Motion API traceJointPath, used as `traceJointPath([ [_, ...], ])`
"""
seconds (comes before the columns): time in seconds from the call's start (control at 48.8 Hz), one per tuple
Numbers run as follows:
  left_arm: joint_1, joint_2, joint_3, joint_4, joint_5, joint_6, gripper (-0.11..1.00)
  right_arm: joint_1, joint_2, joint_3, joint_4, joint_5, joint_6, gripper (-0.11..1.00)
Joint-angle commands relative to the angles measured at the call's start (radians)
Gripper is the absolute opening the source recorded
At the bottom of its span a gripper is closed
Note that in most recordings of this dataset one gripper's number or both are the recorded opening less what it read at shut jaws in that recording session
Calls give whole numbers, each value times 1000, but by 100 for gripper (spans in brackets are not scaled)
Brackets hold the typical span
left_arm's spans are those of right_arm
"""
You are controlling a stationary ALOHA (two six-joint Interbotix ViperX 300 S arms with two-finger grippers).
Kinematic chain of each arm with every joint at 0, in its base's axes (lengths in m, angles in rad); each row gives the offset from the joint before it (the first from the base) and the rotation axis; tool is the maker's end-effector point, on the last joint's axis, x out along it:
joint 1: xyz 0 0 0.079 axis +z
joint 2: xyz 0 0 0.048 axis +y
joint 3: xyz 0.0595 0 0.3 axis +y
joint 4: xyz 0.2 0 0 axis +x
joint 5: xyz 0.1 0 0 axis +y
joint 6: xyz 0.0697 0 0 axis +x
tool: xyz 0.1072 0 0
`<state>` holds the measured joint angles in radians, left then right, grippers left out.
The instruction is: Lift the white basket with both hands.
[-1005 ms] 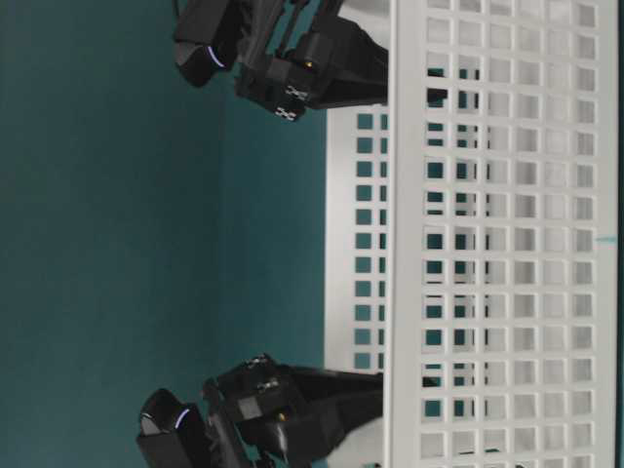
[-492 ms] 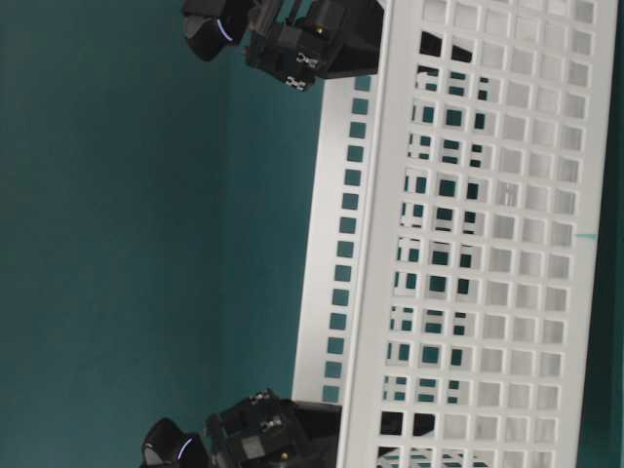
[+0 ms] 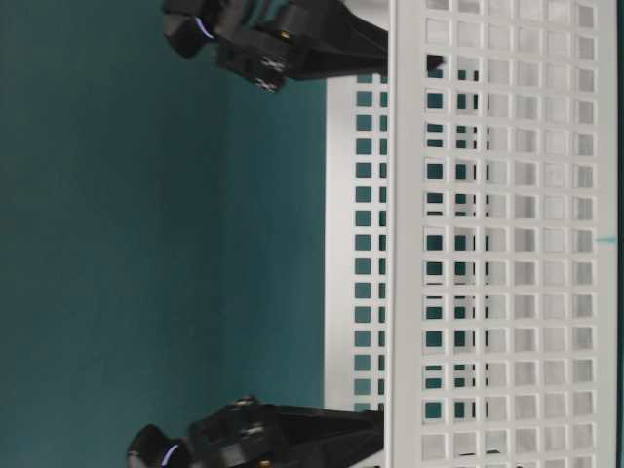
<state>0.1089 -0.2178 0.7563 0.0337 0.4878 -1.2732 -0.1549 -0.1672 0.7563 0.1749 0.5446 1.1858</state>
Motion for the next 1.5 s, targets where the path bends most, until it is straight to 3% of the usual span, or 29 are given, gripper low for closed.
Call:
traceJointPath([
  [0.0, -3, -29, -12, 2, 8, 3, 93, -11, -15, -11, 2, 32, 2, 96],
  [0.226, -12, -107, -8, 3, 81, 8, 93, -25, -109, -2, -3, 106, -14, 96],
  [0.574, -41, -341, 8, 3, 103, 6, 93, -43, -382, 6, -9, 92, -69, 96],
  [0.841, -51, -592, 49, 2, 81, 37, 92, 18, -632, 63, -26, -61, -227, 95],
  [0.984, -52, -721, 58, 2, 60, 124, 89, 51, -723, 71, -83, -87, -353, 95],
  [1.169, -54, -827, 64, 2, 35, 284, 83, 100, -793, 84, -138, -149, -511, 95],
  [1.374, -104, -838, 64, 2, -34, 468, 79, 146, -816, 103, -147, -249, -646, 95],
  [1.476, -140, -827, 67, 3, -103, 611, 79, 172, -824, 107, -152, -296, -724, 95],
])
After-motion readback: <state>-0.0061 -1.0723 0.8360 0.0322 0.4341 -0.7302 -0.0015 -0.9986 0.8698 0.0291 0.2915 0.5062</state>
